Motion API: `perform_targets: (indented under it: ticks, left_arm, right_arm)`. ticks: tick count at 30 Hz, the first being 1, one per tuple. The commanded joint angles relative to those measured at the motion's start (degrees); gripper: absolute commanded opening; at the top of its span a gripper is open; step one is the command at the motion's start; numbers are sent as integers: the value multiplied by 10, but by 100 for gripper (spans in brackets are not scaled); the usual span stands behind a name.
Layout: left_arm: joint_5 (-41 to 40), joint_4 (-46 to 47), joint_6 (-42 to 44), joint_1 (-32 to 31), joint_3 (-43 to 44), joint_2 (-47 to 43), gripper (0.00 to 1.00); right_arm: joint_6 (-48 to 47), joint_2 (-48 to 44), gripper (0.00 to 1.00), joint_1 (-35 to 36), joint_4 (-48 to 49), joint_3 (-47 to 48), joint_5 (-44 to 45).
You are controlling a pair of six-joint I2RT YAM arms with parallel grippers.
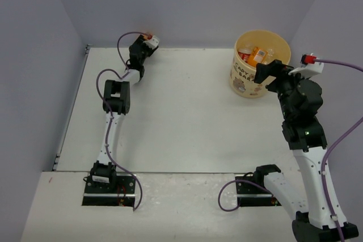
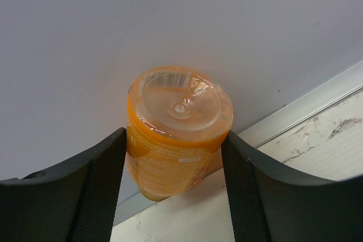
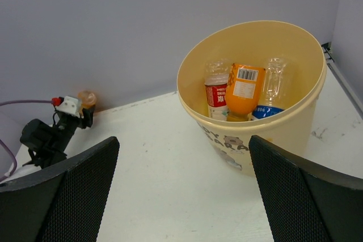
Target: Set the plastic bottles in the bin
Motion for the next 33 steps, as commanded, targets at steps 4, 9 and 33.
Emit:
perform_targets:
  ticks: [4, 9, 33]
  left_arm:
    - [27, 10, -33, 0, 31, -17, 24]
    - [40, 11, -36, -3, -24, -79, 18]
    - [218, 16, -284, -7, -364, -483, 4]
  right_arm:
    - [7, -24, 99, 1, -8, 12, 17]
    - [4, -32, 99, 1, -2, -4, 23]
    - [-85, 21, 99, 2, 42, -56, -242]
